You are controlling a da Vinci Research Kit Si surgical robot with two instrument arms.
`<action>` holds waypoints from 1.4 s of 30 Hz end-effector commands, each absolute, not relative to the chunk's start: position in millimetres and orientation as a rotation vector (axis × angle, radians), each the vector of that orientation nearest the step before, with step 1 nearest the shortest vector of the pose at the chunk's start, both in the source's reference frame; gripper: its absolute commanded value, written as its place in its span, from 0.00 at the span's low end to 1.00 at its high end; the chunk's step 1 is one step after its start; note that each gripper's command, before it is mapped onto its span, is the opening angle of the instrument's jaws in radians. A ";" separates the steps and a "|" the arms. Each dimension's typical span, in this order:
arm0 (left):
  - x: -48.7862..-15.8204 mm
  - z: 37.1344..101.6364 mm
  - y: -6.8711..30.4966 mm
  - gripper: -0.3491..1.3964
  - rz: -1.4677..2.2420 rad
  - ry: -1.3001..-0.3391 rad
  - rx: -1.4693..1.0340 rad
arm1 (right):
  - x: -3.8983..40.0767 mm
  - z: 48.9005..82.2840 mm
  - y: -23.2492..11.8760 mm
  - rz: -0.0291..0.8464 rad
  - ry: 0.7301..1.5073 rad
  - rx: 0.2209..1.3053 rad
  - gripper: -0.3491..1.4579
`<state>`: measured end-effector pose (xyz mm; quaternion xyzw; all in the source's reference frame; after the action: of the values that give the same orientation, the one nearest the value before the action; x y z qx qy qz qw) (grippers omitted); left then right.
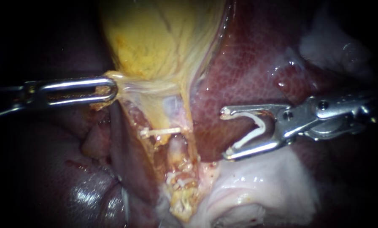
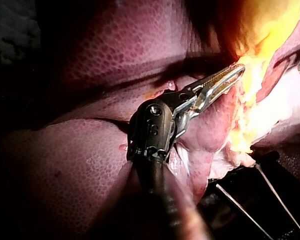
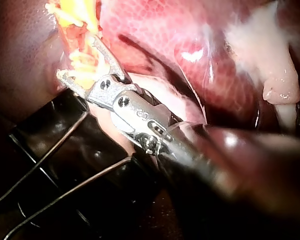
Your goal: Clipping first clip right tube
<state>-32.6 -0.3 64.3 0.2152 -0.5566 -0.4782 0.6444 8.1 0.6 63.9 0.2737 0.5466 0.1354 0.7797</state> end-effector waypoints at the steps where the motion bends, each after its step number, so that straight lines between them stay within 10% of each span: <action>1: -32.6 64.4 -0.4 0.00 -1.089 -1.267 0.489 | 8.3 64.7 0.2 0.299 1.167 0.605 0.52; 14: -32.6 64.5 -0.7 0.00 -1.089 -1.267 0.487 | 11.0 74.0 -2.3 0.323 1.079 0.687 0.52; 42: -32.8 64.8 -1.0 0.00 -1.088 -1.267 0.482 | 14.1 78.2 -4.5 0.318 1.103 1.004 0.45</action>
<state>-32.8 -1.0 64.9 0.2119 -0.5569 -0.4781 0.6452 14.1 -4.8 78.5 0.4574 0.4982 0.1439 0.7224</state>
